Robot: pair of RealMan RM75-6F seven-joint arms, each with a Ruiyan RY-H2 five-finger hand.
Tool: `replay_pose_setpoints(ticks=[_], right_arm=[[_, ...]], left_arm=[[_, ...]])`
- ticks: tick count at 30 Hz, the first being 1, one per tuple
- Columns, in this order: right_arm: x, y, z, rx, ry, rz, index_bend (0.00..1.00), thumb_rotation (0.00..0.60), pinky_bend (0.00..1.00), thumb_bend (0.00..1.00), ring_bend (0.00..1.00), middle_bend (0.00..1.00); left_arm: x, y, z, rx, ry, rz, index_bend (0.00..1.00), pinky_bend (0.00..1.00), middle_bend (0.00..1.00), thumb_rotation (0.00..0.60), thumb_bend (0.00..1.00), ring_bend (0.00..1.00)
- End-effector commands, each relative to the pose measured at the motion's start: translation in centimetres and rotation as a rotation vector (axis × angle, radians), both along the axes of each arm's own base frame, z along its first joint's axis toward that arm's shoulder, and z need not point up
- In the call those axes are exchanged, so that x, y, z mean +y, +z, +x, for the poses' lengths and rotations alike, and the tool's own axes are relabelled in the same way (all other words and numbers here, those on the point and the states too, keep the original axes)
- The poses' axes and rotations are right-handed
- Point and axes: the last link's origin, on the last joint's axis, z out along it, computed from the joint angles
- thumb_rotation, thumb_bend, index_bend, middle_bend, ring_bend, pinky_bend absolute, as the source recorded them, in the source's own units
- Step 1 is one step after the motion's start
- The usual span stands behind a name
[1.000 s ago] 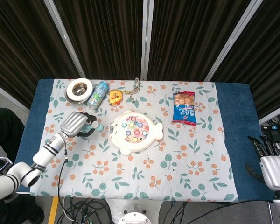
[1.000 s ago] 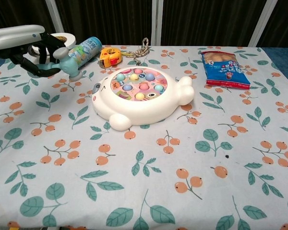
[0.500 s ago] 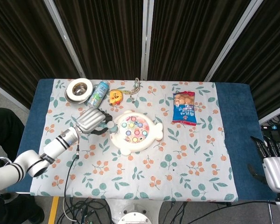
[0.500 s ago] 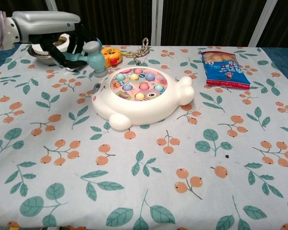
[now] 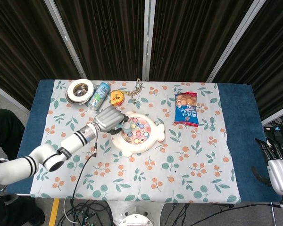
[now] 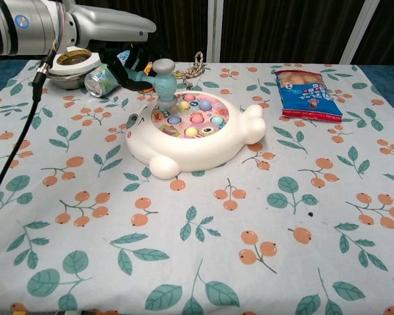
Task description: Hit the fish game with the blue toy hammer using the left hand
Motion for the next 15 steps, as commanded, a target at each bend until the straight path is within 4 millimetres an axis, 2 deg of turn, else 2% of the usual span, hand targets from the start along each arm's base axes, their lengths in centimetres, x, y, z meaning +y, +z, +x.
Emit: replay_pose_setpoints(ticks=[1,10,15], right_arm=[[0.0,0.0,-0.1,-0.003,0.0,0.001,0.0,0.6,0.0,0.23,0.0,0.15],[-0.1,-0.1,-0.4,-0.007,-0.007,0.006,0.0,0.6,0.0,0.23,0.0,0.15],[0.1,0.0,-0.6,-0.009,-0.011,-0.001,0.0,0.6,0.0,0.23,0.0,0.15]], left_arm=[[-0.4,-0.7,0.5,0.016,-0.006,-0.014,0.6,0.79,0.68,0.6,0.57,0.53],[-0.8,-3.1,0.3,0.039,0.026,-0.042,0.61,0.79,0.68,0.6,0.57,0.53],[-0.8,-2.5,0.9,-0.007,0.034,-0.035,0.61,0.79,0.68,0.6,0.57,0.53]])
